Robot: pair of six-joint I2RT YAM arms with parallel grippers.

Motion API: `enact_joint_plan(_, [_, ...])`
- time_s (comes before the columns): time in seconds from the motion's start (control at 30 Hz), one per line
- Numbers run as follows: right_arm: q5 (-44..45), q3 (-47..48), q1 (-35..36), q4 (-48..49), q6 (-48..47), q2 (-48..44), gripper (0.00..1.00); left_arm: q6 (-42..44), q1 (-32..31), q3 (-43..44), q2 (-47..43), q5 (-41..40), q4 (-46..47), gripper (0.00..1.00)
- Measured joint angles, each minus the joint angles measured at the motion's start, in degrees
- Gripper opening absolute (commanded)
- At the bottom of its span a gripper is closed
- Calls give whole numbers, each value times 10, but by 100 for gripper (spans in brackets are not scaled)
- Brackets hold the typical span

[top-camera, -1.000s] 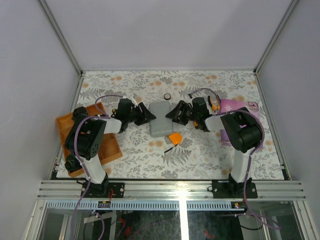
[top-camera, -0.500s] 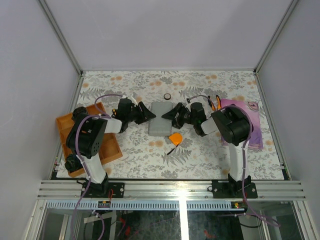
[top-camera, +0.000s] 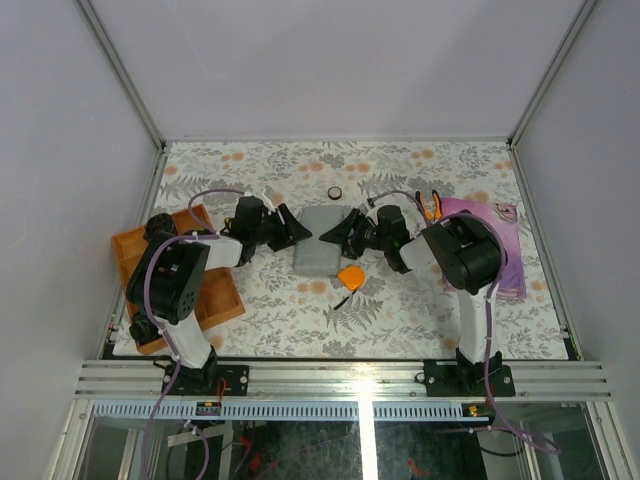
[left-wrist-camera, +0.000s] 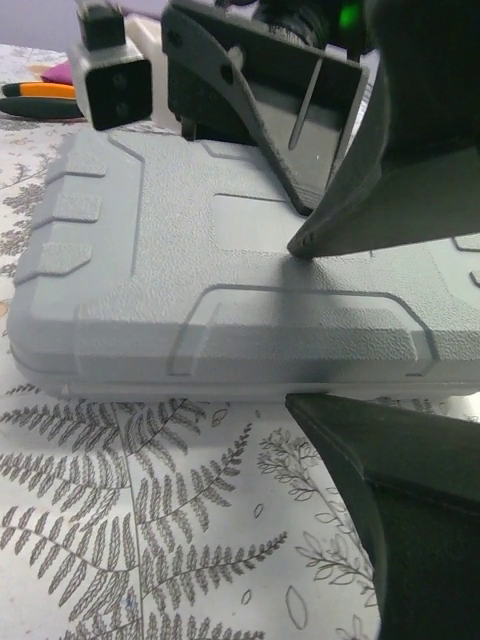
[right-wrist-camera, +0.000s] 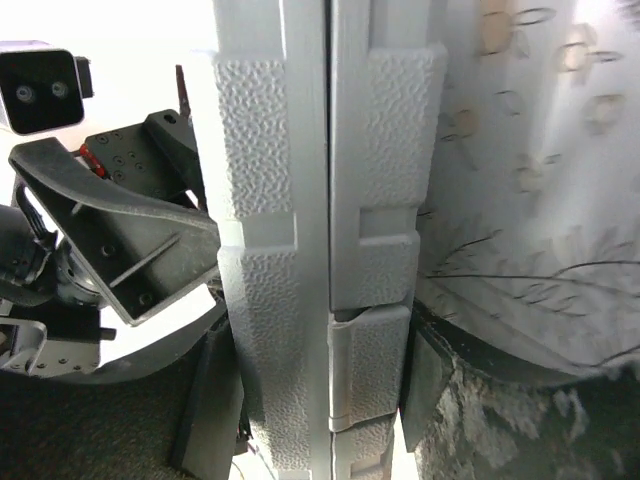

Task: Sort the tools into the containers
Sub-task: Adjust the storage box at the center of the board.

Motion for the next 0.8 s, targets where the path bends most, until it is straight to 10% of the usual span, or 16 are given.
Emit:
enact_joint_plan(0.27, [32, 13, 24, -158, -124, -136, 18, 15, -20, 0, -116, -18, -104, 80])
enact_joint_plan(0.8, [120, 48, 84, -525, -326, -283, 8, 53, -23, 11, -345, -139, -327, 91])
